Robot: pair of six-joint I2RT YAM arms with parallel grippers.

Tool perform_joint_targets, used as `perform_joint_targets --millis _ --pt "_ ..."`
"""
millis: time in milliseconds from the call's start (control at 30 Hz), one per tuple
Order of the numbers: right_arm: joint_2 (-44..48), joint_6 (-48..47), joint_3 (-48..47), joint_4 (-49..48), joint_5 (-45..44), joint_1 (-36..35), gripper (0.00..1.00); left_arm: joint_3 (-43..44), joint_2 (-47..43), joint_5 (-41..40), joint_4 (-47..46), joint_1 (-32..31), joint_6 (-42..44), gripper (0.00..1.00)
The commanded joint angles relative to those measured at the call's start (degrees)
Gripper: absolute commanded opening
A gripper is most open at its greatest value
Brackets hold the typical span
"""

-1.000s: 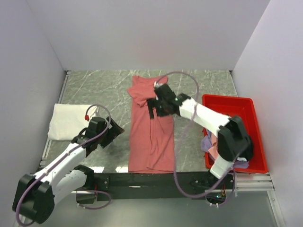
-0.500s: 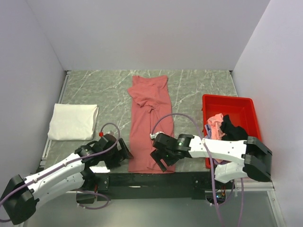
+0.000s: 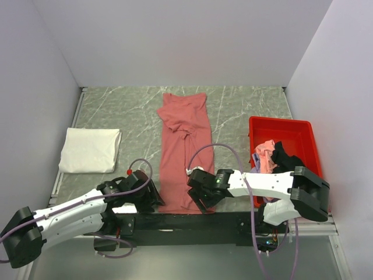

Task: Fold and stack the t-shirts
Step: Fold the tshirt

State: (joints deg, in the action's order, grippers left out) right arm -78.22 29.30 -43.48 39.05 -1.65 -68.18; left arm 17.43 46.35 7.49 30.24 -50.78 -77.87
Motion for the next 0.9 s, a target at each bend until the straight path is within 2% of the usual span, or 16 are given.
perform_joint_targets --millis 0,133,300,400,567,633,700,867 --pt "-1.9 1.5 0.5 -1.6 -2.3 -0.4 0.72 -0.6 2.5 -0.6 0.3 -0.7 -0.1 0.65" --pt "-2.3 2.4 0.9 -1.3 -3.4 -0.3 0.67 -1.5 5.8 0.9 -2.4 -1.0 0.1 0.57" --pt "-1.5 3.7 2.0 -2.0 -3.4 -0.3 0.60 -0.1 7.8 -1.1 -0.2 -1.2 0.5 0.46" --pt "-1.5 4.7 2.5 -1.7 -4.2 -0.2 0.52 0.0 8.3 -1.3 0.1 -1.2 0.3 0.38" --pt "-0.5 5.2 2.5 0.1 -5.1 -0.3 0.35 -0.2 9.2 -1.5 0.6 -1.3 -0.3 0.12" --pt "0.0 5.5 2.6 1.0 -5.1 -0.2 0.33 0.0 9.1 -1.4 1.3 -1.3 -0.5 0.01" --pt "1.0 6.0 3.1 1.5 -4.5 -0.2 0.29 0.1 8.9 -1.8 1.9 -1.3 -0.9 0.01" --pt "2.8 7.3 5.4 2.4 -3.5 -0.2 0.31 -0.2 8.0 -1.2 2.5 -1.4 -1.8 0.01"
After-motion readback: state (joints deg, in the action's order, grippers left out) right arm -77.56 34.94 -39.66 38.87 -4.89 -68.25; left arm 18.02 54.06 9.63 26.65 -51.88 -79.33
